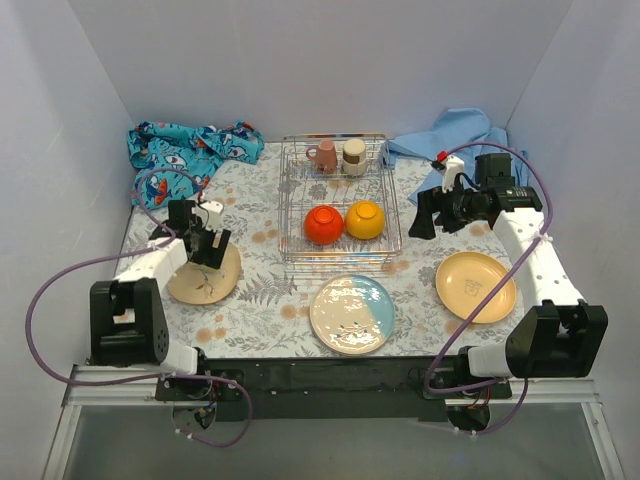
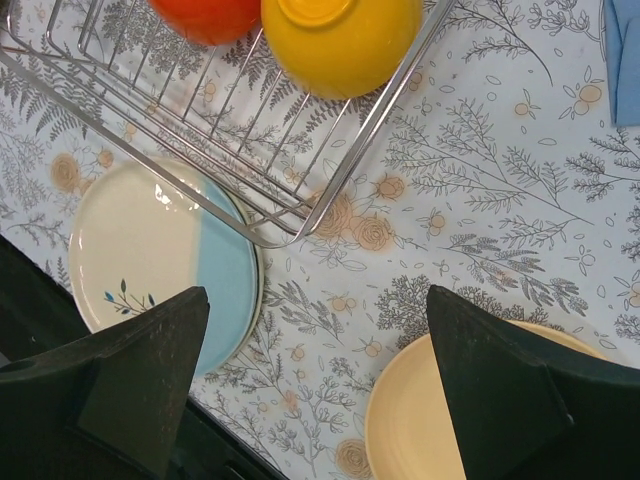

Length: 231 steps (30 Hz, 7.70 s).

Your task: Load the mixed dishes into the dish rack

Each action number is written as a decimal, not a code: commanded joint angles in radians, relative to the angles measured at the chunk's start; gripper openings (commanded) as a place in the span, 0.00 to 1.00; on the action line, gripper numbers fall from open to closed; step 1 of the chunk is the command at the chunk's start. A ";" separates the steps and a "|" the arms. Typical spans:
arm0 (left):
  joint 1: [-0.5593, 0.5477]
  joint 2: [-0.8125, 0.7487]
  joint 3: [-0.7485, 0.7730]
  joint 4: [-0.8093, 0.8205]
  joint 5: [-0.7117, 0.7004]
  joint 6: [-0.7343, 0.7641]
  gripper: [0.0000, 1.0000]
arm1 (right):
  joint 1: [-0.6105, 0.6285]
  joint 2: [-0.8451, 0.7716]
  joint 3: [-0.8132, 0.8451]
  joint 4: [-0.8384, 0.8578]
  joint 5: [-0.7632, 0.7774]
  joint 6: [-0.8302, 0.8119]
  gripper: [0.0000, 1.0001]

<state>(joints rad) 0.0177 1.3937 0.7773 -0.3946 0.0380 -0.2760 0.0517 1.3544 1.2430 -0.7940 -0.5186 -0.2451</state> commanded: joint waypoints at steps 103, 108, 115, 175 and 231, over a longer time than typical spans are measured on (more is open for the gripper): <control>0.099 -0.163 0.240 -0.391 0.741 0.649 0.00 | 0.714 0.756 0.771 0.318 -0.411 0.070 0.98; 0.077 -0.225 0.244 -0.313 0.766 0.535 0.00 | 0.737 0.816 0.800 0.343 -0.390 0.101 0.98; 0.073 -0.266 0.281 -0.352 0.769 0.546 0.00 | 0.738 0.885 0.836 0.366 -0.342 0.145 0.96; 0.070 -0.342 0.260 0.505 -0.069 -0.386 0.00 | 0.682 0.500 0.825 0.776 0.641 0.357 0.01; -0.122 0.082 0.180 0.168 0.471 -0.486 0.00 | 0.501 0.546 0.656 0.694 1.473 0.138 0.01</control>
<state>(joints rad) -0.1020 1.4948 0.9562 -0.2394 0.5083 -0.7559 0.5518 1.9125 1.8175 -0.2367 0.8677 -0.1059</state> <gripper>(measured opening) 0.009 0.263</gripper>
